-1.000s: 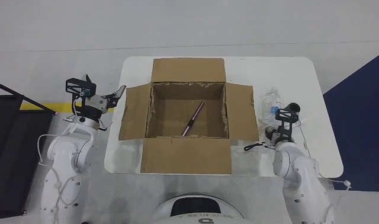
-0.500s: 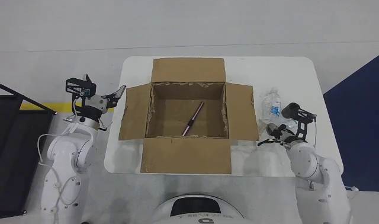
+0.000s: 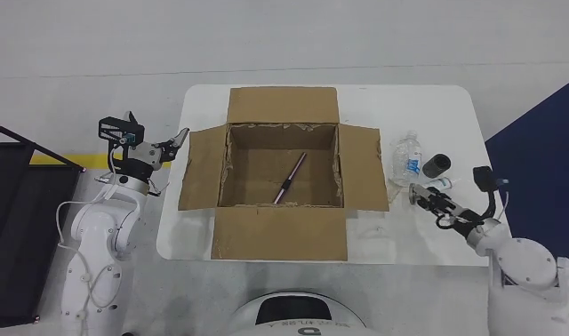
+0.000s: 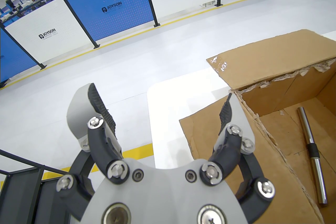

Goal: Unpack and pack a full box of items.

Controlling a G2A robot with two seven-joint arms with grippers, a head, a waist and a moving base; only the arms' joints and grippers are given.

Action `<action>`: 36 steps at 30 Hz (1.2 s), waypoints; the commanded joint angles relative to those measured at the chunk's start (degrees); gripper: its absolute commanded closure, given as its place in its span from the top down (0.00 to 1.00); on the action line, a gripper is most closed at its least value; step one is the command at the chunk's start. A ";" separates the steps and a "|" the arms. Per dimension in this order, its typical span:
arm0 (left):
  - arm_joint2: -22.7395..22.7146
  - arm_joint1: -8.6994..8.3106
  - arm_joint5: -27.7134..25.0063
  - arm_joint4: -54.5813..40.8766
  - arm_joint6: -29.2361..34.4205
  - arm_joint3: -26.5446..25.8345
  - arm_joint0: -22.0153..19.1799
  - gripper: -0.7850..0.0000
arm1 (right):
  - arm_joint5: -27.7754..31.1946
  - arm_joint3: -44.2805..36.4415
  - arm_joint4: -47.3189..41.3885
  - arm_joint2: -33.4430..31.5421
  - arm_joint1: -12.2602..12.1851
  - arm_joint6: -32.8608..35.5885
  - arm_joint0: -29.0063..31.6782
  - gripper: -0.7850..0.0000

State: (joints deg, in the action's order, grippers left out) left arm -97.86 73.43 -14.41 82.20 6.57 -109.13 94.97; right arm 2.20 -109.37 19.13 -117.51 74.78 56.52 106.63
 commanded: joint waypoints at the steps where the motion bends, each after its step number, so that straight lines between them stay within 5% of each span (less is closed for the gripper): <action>1: 0.00 0.00 0.00 0.00 0.00 0.00 0.00 1.00 | 0.35 1.06 -3.69 -0.62 -0.22 1.94 -0.66 0.00; 12: 0.00 0.00 0.00 0.00 0.00 0.00 0.00 1.00 | 2.75 7.73 -22.00 -2.74 -2.09 16.78 -5.12 0.00; 25: 0.00 0.00 0.00 0.00 0.00 0.00 0.00 1.00 | 2.75 7.74 -22.90 -2.53 -2.13 17.01 -5.33 0.00; 36: 0.00 0.00 0.00 0.00 0.00 0.00 0.00 1.00 | -4.21 -5.29 -25.37 9.41 -2.84 17.04 -10.99 0.00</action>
State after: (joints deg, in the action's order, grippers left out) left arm -97.86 73.43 -14.41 82.20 6.57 -109.13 94.97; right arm -0.90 -114.04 -6.78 -109.49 72.03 73.61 96.61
